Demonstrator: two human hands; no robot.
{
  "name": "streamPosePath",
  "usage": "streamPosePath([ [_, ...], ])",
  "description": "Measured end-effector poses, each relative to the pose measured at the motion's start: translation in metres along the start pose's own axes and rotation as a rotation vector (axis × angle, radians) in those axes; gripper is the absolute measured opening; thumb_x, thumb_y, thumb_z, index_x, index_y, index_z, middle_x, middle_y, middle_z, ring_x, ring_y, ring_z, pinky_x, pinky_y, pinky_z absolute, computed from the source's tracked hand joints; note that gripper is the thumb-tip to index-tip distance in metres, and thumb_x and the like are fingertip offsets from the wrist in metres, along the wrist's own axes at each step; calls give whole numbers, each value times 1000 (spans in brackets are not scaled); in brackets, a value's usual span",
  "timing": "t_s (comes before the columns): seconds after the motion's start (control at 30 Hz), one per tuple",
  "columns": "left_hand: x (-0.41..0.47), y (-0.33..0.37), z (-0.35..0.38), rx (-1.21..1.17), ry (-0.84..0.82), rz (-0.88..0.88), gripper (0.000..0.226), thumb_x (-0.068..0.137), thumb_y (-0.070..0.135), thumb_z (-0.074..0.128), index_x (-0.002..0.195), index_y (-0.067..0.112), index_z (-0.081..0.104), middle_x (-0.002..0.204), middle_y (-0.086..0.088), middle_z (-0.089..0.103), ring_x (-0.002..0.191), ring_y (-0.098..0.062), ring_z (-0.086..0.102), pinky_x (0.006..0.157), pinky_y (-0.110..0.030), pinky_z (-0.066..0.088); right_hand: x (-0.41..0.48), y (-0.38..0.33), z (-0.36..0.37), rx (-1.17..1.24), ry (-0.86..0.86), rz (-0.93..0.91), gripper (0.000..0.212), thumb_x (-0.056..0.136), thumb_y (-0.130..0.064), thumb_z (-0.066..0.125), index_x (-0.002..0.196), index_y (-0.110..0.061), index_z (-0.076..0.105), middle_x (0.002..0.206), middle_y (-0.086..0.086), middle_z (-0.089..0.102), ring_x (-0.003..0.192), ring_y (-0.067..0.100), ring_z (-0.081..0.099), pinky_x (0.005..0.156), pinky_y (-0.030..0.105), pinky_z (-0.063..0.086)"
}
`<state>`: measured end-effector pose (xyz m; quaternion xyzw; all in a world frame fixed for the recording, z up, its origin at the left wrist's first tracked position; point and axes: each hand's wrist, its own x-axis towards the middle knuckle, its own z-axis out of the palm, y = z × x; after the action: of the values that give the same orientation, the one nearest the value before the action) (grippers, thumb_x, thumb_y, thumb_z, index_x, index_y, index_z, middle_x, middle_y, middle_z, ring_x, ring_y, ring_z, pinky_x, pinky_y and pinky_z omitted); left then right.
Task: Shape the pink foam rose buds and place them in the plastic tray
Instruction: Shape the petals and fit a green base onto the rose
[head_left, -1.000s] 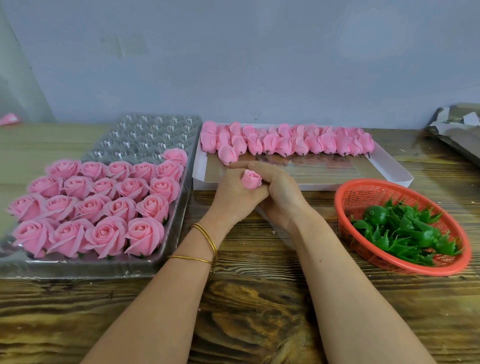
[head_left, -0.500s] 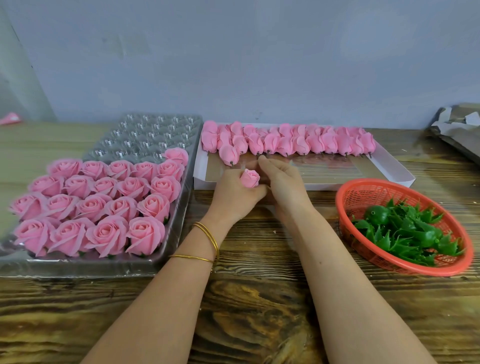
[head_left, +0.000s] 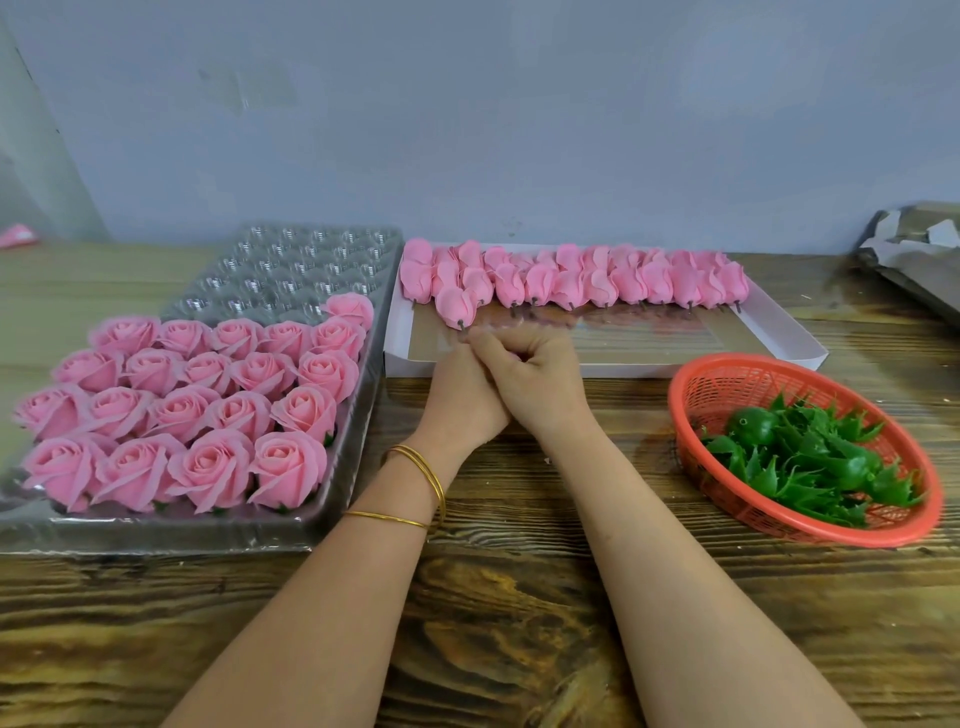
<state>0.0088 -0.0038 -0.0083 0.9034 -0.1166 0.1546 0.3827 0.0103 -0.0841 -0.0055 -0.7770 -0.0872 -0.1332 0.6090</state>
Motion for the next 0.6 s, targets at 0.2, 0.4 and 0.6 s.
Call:
streamPosePath([
  [0.2,3,-4,0,-66,69,-45,41,89,8,55,55,29,44,61,16,47,60,6,41,49,-9,31,-4,-5,1,91,-63,42,16,92,-16,65,89,-5,77,84,8,74,79,8,62,80,29,51],
  [0.4,5,-1,2,-36,95,-30,40,91,11,51,57,32,43,62,16,44,61,8,39,48,-9,27,-5,-11,-5,288,-114,203,23,86,-15,73,104,-2,73,105,17,73,107,26,67,102,42,50],
  [0.6,0,2,0,-144,84,-32,41,88,6,53,53,26,46,56,11,47,52,3,43,47,-6,35,-6,-14,-14,413,-241,346,27,81,-9,74,106,-2,70,111,19,70,110,30,65,107,46,46],
])
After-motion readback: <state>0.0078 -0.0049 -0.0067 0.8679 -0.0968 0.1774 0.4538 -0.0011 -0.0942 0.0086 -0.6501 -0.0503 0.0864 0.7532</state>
